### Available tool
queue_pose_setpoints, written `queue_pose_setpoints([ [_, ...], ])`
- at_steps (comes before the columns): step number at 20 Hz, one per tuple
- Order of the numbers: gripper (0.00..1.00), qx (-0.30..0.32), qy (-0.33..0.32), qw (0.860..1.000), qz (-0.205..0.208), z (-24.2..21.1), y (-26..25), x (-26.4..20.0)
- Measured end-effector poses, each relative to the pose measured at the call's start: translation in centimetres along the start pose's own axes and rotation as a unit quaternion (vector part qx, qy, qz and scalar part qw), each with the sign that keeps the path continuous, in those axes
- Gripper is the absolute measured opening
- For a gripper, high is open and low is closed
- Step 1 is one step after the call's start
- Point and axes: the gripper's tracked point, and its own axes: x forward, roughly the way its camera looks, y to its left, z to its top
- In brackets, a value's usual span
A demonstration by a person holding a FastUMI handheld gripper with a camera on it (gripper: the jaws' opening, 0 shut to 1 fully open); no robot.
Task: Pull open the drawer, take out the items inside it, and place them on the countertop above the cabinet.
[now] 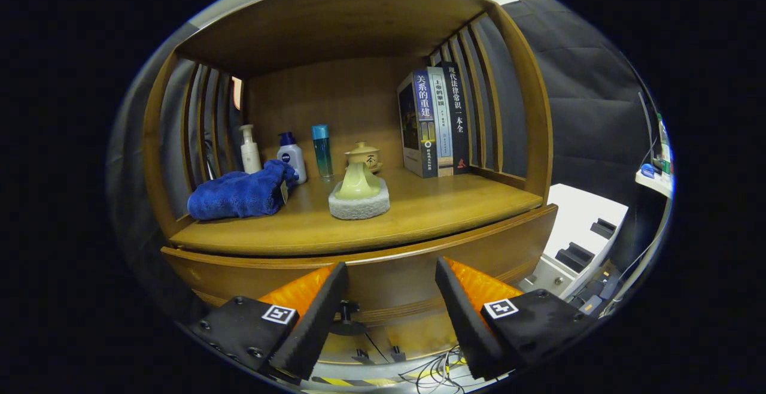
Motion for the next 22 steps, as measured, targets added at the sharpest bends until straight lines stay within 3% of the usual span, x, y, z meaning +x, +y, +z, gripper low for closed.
queue_pose_setpoints([
  [14,0.94,-0.041,-0.030,0.999,0.004,0.4,1.0,0.6],
  [17,0.96,0.001,0.005,0.998,0.066,-0.8,3.0,0.6],
  [18,0.97,0.008,0.009,0.998,0.068,-0.5,2.9,0.6],
  [22,1.00,0.002,-0.023,0.999,0.043,3.4,2.0,-0.1],
])
